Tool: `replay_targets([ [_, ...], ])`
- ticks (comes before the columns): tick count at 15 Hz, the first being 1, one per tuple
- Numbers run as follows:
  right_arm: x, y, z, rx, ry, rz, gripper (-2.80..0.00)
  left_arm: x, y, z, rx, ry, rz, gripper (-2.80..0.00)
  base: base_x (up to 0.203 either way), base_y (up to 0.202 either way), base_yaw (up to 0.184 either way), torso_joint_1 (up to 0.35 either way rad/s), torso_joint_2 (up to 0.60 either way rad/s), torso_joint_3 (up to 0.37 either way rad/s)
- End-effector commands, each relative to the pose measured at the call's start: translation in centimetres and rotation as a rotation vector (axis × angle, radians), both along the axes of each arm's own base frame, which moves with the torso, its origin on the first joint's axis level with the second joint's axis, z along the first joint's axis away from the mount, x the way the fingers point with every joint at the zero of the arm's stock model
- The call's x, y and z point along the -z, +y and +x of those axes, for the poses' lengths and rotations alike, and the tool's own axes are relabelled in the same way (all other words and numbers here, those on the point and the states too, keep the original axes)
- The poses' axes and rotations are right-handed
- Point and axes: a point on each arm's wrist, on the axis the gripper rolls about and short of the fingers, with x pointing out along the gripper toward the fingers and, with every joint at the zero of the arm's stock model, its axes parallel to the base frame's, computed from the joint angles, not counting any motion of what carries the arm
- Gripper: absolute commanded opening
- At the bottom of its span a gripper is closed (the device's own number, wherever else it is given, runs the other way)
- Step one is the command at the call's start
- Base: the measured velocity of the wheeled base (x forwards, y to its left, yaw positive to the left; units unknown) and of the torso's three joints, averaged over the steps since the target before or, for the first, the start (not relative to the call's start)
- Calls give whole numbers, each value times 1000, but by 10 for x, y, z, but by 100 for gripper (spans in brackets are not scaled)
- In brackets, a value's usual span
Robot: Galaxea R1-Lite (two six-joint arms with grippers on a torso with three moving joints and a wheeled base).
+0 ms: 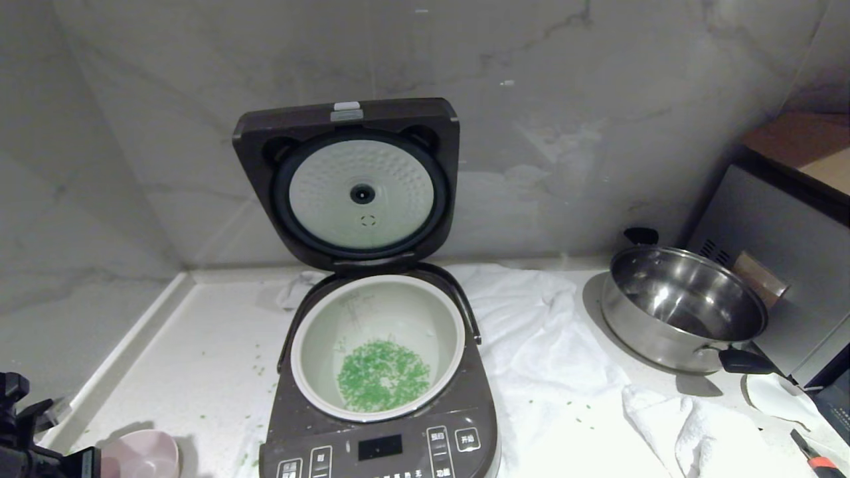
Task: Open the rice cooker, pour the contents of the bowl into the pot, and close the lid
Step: Place the bowl on the table
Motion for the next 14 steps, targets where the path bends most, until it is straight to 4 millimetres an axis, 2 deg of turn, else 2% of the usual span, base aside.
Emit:
replay_targets([
  [1, 0, 0, 0, 3, 0, 1, -280, 0, -1, 1, 7, -2, 2, -280, 0, 0, 0, 0, 0, 0],
  [3, 0, 0, 0, 3, 1, 2, -280, 3, 1, 3, 1, 6, -3, -280, 0, 0, 0, 0, 0, 0],
  [4, 0, 0, 0, 3, 1, 2, -280, 2, 2, 3, -3, 2, -1, 0, 0, 0, 0, 0, 0, 0],
  [9, 0, 0, 0, 7, 0, 8, -280, -8, 0, 4, -2, -36, 24, 0, 0, 0, 0, 0, 0, 0],
  [12, 0, 0, 0, 7, 0, 8, -280, -29, -5, 5, 2, -113, 65, 0, 0, 0, 0, 0, 0, 0],
  [14, 0, 0, 0, 7, 0, 10, -280, -41, -17, 16, 45, -166, 83, 0, 0, 0, 0, 0, 0, 0],
])
